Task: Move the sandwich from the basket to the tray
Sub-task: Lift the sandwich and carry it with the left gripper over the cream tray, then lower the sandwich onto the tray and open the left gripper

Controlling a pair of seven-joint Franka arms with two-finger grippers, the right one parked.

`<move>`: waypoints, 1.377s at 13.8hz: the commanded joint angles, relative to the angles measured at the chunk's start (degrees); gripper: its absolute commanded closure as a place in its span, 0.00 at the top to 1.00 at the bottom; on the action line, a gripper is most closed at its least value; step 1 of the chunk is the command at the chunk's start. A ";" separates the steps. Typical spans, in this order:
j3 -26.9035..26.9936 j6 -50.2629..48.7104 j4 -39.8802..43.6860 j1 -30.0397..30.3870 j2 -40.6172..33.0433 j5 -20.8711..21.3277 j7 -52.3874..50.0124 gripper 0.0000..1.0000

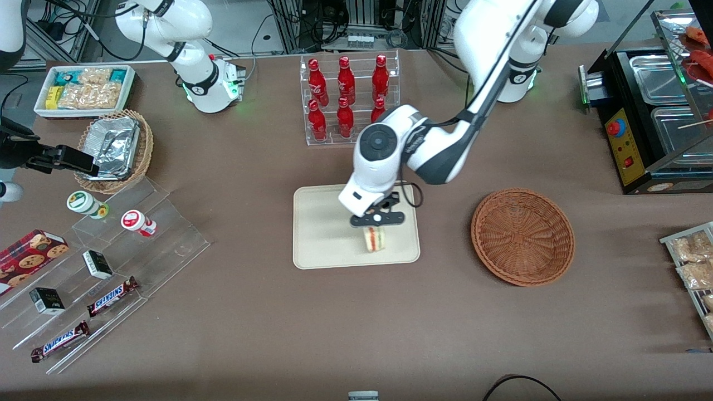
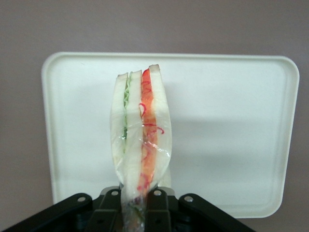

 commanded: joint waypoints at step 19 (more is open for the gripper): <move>0.72 3.74 1.08 -5.70 6.54 4.89 -2.69 1.00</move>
